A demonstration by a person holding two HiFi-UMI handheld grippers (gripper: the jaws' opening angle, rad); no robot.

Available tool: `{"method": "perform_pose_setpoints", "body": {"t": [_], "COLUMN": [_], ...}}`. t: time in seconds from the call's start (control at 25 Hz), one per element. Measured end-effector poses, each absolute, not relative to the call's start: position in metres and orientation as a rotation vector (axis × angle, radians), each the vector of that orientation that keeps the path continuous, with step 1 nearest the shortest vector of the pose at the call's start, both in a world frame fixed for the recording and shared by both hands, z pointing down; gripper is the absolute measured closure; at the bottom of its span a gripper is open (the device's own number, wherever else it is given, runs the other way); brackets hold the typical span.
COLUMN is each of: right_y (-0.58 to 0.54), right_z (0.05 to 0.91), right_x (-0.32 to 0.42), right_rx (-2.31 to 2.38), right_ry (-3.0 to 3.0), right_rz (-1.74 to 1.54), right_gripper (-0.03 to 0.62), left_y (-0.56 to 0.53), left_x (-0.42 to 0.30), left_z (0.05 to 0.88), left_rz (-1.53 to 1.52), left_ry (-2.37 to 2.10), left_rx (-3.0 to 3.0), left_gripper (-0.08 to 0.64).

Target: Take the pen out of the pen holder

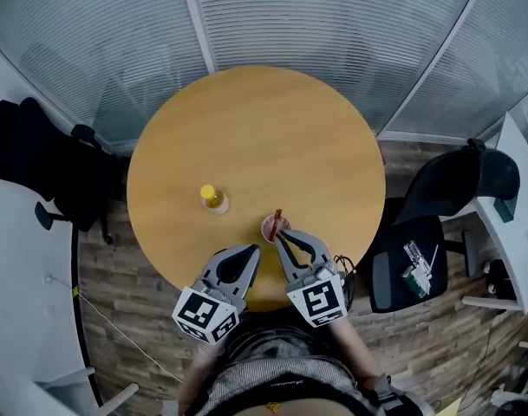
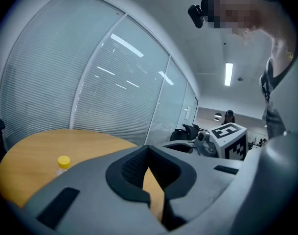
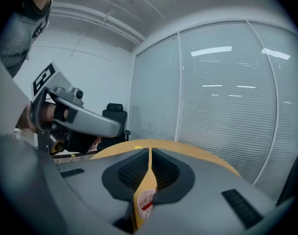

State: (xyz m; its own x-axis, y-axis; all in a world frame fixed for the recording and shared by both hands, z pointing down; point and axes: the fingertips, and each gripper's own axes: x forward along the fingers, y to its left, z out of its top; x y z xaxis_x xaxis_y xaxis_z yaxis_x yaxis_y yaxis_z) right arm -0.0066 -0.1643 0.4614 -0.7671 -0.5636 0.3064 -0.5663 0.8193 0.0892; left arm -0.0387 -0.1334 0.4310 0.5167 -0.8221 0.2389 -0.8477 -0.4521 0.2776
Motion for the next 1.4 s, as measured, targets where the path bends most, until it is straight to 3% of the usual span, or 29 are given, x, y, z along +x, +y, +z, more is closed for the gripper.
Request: {"method": "perform_pose_setpoints", "body": {"t": [0.96,1.12,1.4], "right_y": [-0.224,-0.238,-0.247], "right_z": [0.583,0.606,0.638], "right_x": [-0.015,-0.02,-0.03], "right_rx": [0.854,0.798,0.68], "right_ry": [-2.466,-2.421,-2.358], "right_rz": [0.345,0.394,0.503], "right_gripper": [0.557,0.5,0.497], "left_y": [-0.154,-0.158,-0.163], "left_x": [-0.085,-0.097,-0.109], "left_z": [0.464,0.472,0.479], "left_rz": [0.119,0.113,0.081], "left_ry": [-1.208,-1.227,-1.265], "left_rx": [2.352,2.319,2.272], "left_gripper": [0.555,0.555,0.555]}}
